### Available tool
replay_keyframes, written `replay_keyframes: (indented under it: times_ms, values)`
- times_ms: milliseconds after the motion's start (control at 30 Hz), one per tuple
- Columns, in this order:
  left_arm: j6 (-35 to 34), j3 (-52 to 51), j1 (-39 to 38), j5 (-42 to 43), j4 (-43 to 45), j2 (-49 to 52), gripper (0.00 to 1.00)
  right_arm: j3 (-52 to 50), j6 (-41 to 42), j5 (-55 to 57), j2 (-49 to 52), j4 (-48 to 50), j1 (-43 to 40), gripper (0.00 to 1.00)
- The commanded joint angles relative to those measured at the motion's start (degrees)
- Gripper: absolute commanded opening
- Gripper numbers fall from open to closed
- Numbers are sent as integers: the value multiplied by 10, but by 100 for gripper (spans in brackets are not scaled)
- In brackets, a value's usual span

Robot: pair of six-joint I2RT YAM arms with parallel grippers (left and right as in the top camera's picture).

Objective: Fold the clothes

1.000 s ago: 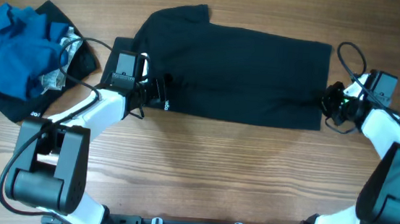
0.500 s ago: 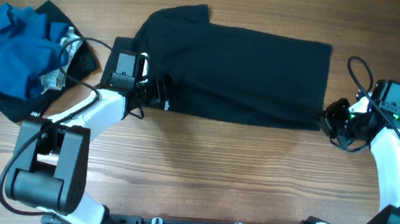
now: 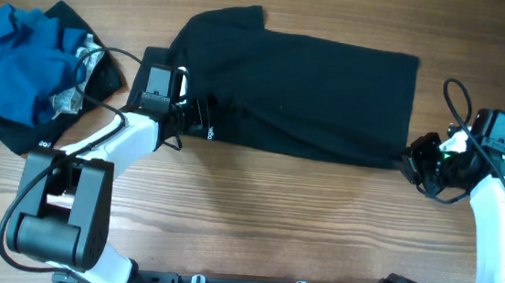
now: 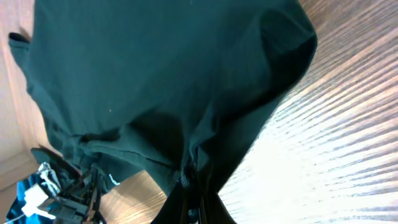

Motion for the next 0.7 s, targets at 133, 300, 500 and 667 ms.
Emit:
replay_keyframes:
  times_ms: [133,300,500,667]
  values:
    - [9,4,3,-8,0,6,77,4,23,112,-15,19,1,4]
    - [9,4,3,-8,2,6,76,4,23,134,21,67,1,4]
    - [9,4,3,-8,2,6,76,4,22,134,82,122,1,55]
    - [9,4,3,-8,1,6,76,4,-19,151,93,154,0,82]
